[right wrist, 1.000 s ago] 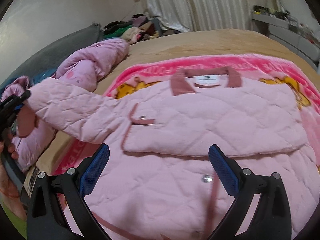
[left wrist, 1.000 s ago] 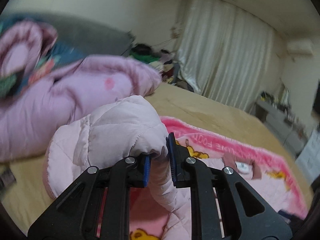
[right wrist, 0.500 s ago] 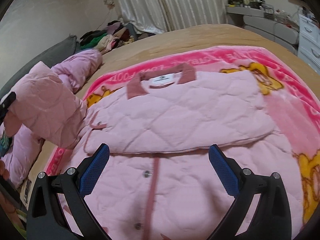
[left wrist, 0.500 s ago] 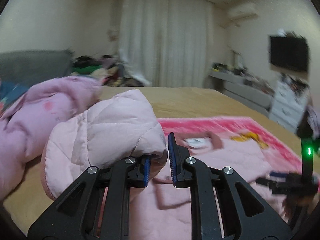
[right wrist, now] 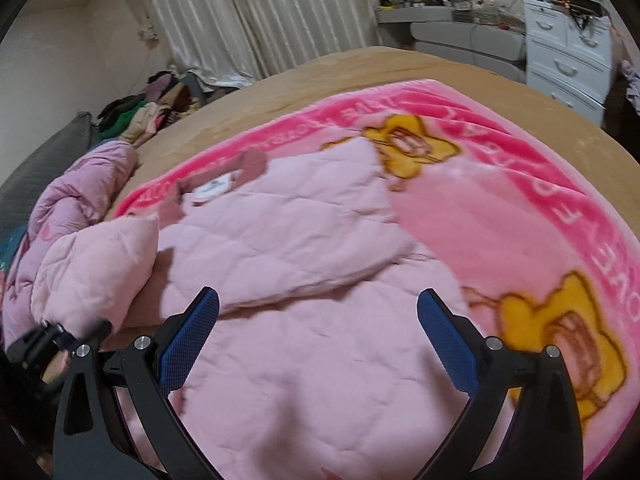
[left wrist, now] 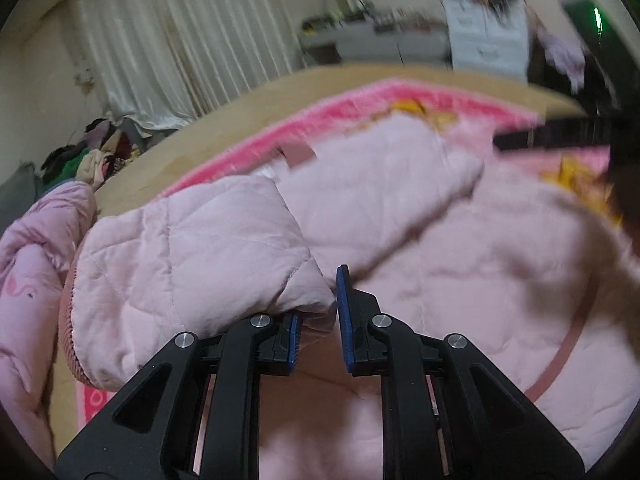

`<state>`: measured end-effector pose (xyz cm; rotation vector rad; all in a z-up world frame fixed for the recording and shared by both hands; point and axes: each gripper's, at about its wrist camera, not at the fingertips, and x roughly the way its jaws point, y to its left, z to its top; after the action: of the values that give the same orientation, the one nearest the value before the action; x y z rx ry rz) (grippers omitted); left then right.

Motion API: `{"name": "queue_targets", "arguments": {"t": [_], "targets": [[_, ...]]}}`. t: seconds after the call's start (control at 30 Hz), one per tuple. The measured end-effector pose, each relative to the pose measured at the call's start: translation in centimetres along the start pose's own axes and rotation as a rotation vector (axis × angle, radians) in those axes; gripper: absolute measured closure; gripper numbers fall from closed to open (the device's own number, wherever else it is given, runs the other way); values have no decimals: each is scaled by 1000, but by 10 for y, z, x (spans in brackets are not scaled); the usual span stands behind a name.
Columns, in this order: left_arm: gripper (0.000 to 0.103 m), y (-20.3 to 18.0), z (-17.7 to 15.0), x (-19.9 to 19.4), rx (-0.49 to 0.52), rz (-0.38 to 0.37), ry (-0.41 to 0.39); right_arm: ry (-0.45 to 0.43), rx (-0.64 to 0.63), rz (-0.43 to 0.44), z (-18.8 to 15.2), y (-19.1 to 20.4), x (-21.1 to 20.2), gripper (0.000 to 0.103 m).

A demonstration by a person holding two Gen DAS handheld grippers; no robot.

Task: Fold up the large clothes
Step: 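Fold the held sleeve across the jacket body with the left tool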

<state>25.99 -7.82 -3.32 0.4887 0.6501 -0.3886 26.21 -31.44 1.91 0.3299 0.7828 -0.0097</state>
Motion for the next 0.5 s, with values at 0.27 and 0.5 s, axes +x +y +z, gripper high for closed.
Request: {"name": "queue_targets", "arguments": {"t": [0.27, 0.5], "targets": [[71, -29, -11, 11, 110, 25, 57, 22, 105, -11, -3, -38, 1, 4], [34, -3, -13, -23, -129, -34, 9, 13, 109, 2, -3, -41, -3, 4]]}}
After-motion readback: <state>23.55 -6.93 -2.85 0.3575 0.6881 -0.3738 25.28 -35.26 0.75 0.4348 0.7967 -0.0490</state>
